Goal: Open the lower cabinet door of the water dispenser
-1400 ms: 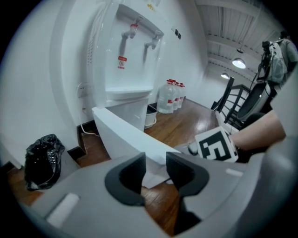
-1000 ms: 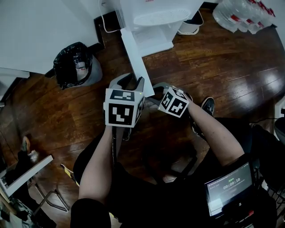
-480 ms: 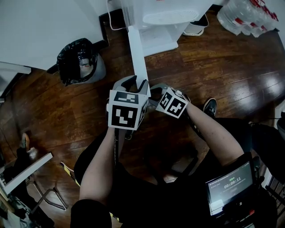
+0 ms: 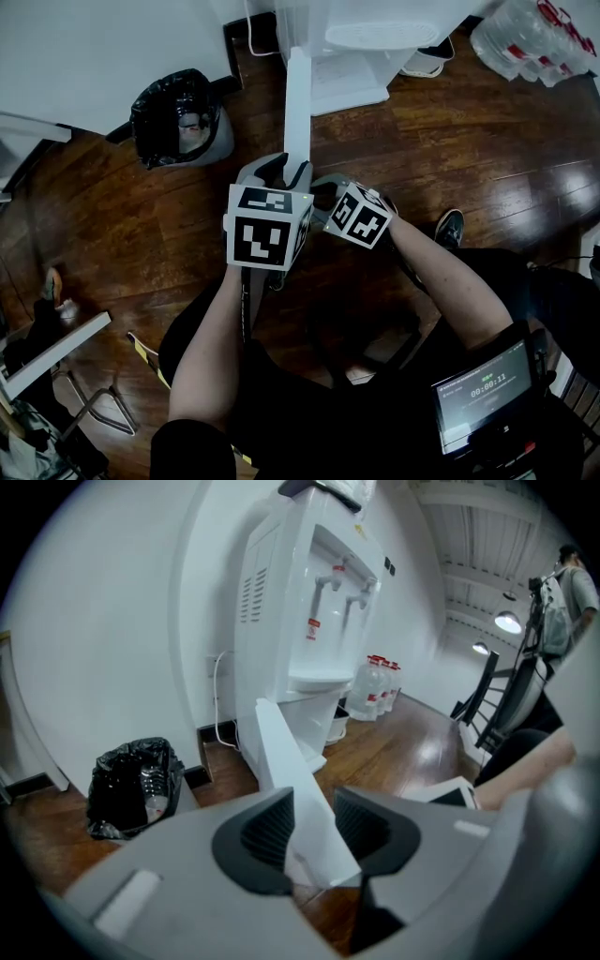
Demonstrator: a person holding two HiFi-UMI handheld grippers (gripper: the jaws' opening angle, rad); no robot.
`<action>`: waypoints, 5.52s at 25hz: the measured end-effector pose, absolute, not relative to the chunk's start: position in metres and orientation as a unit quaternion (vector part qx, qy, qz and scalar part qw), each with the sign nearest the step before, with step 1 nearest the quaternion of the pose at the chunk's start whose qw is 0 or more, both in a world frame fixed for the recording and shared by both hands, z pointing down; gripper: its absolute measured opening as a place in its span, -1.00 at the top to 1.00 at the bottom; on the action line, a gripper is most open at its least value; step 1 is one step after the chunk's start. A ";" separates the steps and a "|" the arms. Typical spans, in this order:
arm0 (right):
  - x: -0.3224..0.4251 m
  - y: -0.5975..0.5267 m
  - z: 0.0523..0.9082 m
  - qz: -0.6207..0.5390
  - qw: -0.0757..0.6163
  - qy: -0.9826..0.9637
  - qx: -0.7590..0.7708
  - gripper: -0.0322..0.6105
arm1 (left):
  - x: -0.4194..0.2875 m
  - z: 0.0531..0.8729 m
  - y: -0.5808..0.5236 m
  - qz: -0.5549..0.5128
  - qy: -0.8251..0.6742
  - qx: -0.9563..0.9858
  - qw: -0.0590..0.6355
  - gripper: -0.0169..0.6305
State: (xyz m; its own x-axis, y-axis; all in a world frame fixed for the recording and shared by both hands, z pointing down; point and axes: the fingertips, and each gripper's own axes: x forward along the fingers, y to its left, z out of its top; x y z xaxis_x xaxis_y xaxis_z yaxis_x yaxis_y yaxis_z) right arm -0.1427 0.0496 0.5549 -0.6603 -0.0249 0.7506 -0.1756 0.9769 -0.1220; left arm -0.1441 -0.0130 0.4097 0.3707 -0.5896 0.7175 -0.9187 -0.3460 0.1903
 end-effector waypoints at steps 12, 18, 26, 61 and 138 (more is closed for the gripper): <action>-0.180 0.050 0.553 0.096 0.394 -0.913 0.045 0.57 | -0.194 0.381 -0.039 0.223 -0.542 0.754 0.297 0.51; -0.204 0.047 0.551 0.089 0.388 -0.916 0.039 0.58 | -0.213 0.377 -0.048 0.208 -0.560 0.745 0.297 0.51; -0.231 0.037 0.551 0.097 0.378 -0.920 0.043 0.76 | -0.227 0.372 -0.064 0.190 -0.561 0.746 0.304 0.53; -0.292 0.009 0.541 0.125 0.336 -0.929 0.089 0.86 | -0.238 0.374 -0.066 0.176 -0.556 0.747 0.319 0.54; 0.062 -0.064 0.258 0.087 0.067 -0.886 0.451 0.89 | 0.024 0.297 -0.055 0.096 -0.428 0.876 0.202 0.62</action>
